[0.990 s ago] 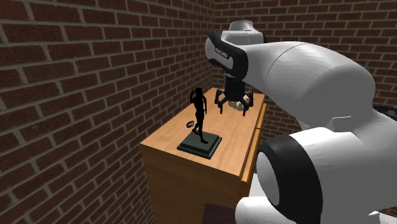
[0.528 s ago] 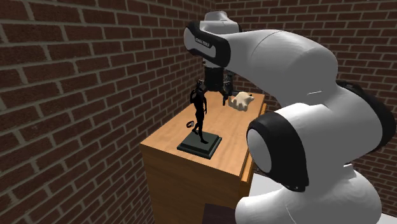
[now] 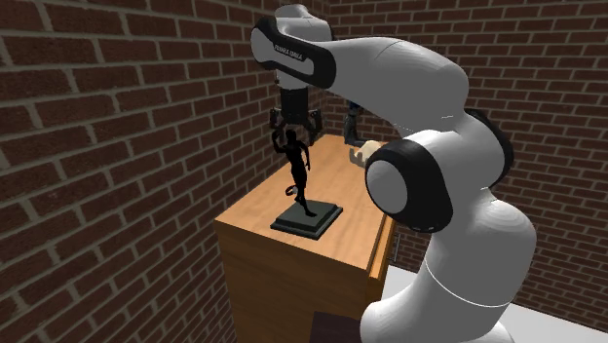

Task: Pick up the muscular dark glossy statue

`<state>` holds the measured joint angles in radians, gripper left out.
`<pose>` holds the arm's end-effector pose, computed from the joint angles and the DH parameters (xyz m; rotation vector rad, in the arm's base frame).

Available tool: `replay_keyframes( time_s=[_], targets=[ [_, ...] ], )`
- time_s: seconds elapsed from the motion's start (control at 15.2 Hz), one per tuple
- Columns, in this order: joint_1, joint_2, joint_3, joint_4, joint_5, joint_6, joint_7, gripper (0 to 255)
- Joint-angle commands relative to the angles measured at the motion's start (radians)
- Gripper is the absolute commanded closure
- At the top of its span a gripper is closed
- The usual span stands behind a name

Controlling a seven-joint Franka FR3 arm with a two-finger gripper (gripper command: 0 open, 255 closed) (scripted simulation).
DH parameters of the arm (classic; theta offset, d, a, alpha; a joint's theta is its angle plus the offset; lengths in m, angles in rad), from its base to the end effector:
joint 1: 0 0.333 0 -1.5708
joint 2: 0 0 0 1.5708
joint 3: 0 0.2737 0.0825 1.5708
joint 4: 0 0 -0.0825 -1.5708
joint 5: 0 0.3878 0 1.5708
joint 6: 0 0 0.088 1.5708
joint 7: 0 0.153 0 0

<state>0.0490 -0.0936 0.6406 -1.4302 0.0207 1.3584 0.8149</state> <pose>0.3827 0.3397 0.6224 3.1116 -0.1915 0.0416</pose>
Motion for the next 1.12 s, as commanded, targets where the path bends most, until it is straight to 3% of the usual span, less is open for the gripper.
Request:
replay_keyframes(
  time_s=[0.0,0.4,0.53,0.59,1.06],
  targets=[
    [0.005,0.015,0.009,0.005,-0.009,0.008,0.018,0],
    [-0.001,-0.041,-0.007,-0.141,0.023,0.109,-0.004,0],
    [0.000,-0.042,-0.008,-0.141,0.023,0.109,-0.004,0],
    [0.000,-0.039,-0.007,-0.140,0.022,0.109,-0.004,255],
    [0.000,-0.036,-0.006,-0.139,0.020,0.110,-0.002,255]
  ],
)
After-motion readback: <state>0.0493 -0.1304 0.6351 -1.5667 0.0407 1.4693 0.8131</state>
